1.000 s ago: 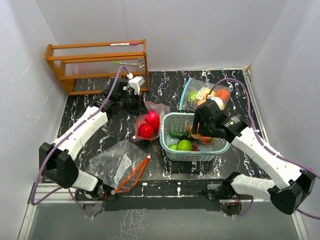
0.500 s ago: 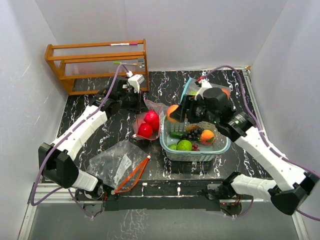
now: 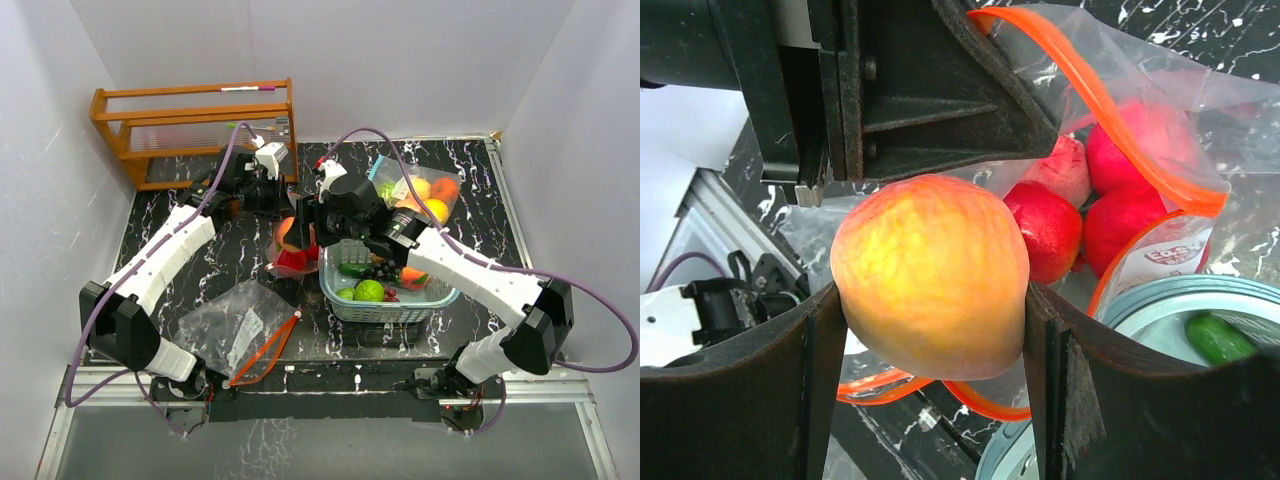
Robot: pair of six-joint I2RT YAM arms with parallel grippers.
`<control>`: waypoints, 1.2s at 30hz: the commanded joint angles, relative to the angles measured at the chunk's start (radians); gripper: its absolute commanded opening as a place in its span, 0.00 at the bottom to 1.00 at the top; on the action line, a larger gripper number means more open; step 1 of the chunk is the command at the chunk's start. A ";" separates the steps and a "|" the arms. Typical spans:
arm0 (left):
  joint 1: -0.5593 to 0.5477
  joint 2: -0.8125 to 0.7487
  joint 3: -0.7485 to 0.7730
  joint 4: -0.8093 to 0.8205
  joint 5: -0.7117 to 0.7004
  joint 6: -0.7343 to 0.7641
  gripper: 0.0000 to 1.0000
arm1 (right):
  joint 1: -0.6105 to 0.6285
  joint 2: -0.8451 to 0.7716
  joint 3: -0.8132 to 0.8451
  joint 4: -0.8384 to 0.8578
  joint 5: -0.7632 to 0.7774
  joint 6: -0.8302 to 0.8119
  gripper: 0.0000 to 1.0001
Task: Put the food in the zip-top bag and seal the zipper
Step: Place the fake fruit in the zipper food storage bag.
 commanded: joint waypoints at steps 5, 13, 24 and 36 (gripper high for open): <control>-0.006 -0.013 0.050 0.009 0.060 -0.013 0.00 | 0.041 0.071 0.102 -0.033 0.271 -0.010 0.16; -0.006 -0.028 0.055 -0.017 0.049 -0.005 0.00 | 0.045 0.215 0.185 -0.154 0.464 0.005 0.42; -0.006 -0.037 0.035 -0.022 0.036 0.001 0.00 | 0.088 0.068 0.132 -0.022 0.452 -0.056 0.98; -0.006 -0.035 0.021 -0.011 0.016 0.001 0.00 | 0.120 -0.214 -0.039 -0.534 0.708 0.284 0.98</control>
